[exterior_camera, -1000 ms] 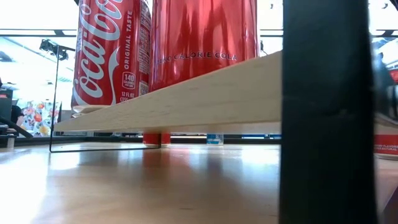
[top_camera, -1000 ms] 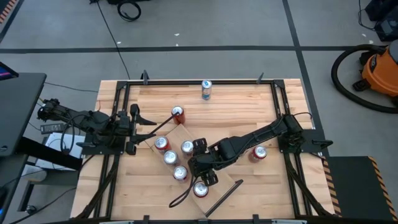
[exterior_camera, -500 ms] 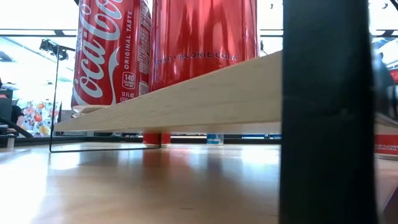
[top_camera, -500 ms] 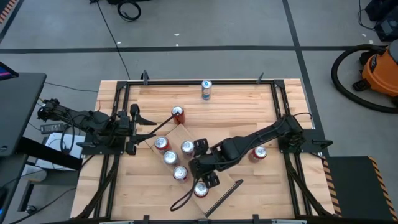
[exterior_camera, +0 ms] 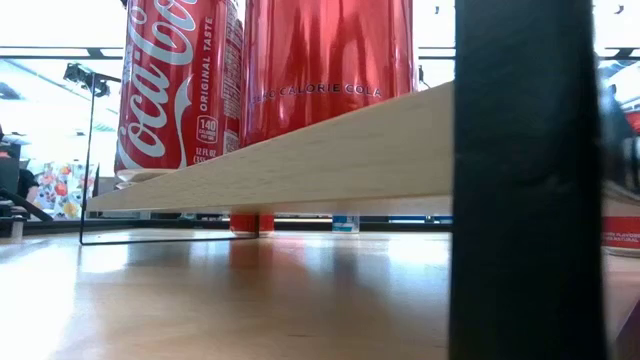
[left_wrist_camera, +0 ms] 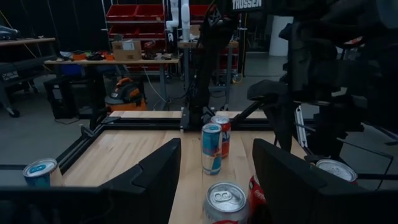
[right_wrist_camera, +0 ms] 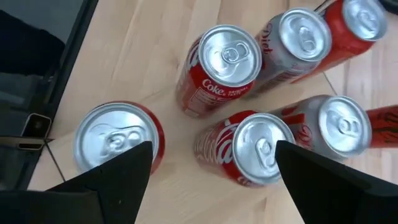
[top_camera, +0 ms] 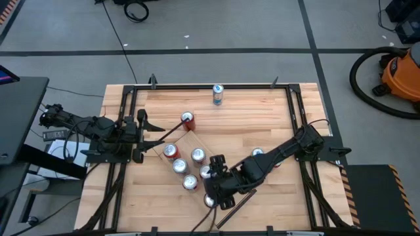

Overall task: Place canned beverage on shelf
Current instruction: Put the red and black soda can on the shelf aligned with the other red and black soda can

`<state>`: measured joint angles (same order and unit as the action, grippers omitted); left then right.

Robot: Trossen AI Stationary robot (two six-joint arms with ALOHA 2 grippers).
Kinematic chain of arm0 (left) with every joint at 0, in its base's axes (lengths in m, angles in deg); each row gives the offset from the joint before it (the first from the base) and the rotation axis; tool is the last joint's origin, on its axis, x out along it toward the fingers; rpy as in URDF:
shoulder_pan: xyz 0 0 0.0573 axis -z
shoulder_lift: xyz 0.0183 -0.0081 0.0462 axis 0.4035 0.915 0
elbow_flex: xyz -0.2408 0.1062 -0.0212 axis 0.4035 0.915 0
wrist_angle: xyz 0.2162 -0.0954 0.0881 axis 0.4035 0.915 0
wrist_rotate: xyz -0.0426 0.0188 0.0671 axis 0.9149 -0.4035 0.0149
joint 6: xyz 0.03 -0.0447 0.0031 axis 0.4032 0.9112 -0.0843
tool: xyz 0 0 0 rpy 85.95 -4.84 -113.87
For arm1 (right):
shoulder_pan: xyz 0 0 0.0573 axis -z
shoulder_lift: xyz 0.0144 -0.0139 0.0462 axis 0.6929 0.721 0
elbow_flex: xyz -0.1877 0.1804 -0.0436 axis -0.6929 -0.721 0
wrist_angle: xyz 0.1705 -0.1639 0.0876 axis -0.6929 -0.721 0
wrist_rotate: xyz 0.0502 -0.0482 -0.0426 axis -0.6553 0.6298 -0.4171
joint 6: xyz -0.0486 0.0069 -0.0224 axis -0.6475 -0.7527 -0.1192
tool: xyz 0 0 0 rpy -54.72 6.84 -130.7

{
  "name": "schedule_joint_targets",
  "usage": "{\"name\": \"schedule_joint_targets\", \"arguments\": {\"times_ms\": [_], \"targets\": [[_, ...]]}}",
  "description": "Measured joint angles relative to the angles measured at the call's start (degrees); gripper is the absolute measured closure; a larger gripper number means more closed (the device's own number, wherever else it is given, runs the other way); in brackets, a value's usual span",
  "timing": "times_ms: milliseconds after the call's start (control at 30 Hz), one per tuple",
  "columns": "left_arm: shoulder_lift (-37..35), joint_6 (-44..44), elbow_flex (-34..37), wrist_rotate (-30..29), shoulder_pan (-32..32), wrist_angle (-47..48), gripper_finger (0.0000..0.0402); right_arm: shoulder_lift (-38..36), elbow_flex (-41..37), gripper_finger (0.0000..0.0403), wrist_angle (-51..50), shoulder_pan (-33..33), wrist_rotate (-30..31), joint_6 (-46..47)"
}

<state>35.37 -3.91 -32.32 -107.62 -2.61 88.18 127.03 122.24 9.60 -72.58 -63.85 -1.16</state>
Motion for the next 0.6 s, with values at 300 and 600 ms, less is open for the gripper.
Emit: {"name": "schedule_joint_targets", "arguments": {"times_ms": [300, 600], "targets": [[0.0, 1.2, 0.0, 0.0, 0.0, -0.4, 0.0191, -3.5, 0.0, 0.0054, -10.9, -0.8, 4.7, 13.5], [1.0, -0.6, 0.0, 0.0, 0.0, -0.4, 0.0191, -3.9, 0.0, 0.0054, -21.1, 2.0, 12.9, 19.5]]}}
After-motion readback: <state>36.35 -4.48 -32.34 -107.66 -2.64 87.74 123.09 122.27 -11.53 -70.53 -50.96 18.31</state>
